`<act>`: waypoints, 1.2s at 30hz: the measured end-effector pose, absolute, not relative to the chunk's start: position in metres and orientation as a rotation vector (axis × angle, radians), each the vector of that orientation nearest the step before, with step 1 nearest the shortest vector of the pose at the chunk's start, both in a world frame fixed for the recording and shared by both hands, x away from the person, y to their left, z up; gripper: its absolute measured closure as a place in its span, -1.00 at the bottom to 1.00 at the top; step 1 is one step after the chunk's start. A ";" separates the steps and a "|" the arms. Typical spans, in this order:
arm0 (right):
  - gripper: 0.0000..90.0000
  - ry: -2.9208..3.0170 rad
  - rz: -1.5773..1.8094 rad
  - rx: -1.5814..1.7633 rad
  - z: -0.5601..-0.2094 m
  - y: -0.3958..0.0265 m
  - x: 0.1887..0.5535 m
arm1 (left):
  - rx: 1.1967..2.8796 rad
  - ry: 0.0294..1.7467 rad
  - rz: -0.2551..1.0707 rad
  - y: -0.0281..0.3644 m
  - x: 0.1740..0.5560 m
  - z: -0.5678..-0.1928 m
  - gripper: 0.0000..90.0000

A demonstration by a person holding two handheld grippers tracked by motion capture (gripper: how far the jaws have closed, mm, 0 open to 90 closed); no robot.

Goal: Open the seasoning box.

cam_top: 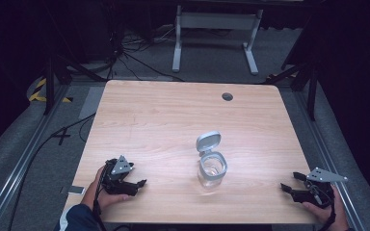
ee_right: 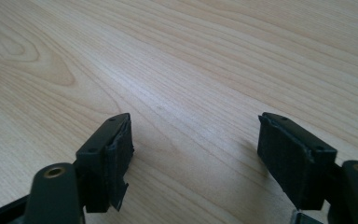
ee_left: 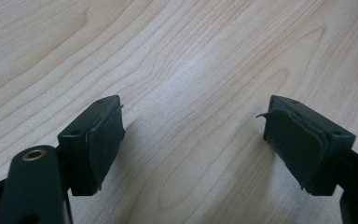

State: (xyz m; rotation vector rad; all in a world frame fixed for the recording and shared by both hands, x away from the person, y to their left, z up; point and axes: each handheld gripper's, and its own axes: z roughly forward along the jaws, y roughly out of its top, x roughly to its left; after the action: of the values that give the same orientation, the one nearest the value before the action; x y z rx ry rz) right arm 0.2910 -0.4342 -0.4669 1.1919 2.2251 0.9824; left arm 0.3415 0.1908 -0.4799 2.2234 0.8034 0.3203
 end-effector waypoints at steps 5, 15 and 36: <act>-0.44 2.222 0.984 1.206 -0.467 -0.434 0.292 | 2.223 0.805 0.321 0.191 0.341 -0.480 -0.55; -0.44 2.217 0.980 1.215 -0.467 -0.434 0.293 | 2.221 0.805 0.332 0.190 0.342 -0.480 -0.57; -0.45 2.213 0.975 1.222 -0.467 -0.435 0.293 | 2.218 0.810 0.323 0.187 0.344 -0.481 -0.64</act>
State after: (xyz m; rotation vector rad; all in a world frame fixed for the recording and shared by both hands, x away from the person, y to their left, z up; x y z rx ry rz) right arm 0.2932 -0.4347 -0.4668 1.2223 2.2125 0.9748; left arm 0.3442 0.1873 -0.4810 2.2180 0.8104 0.3227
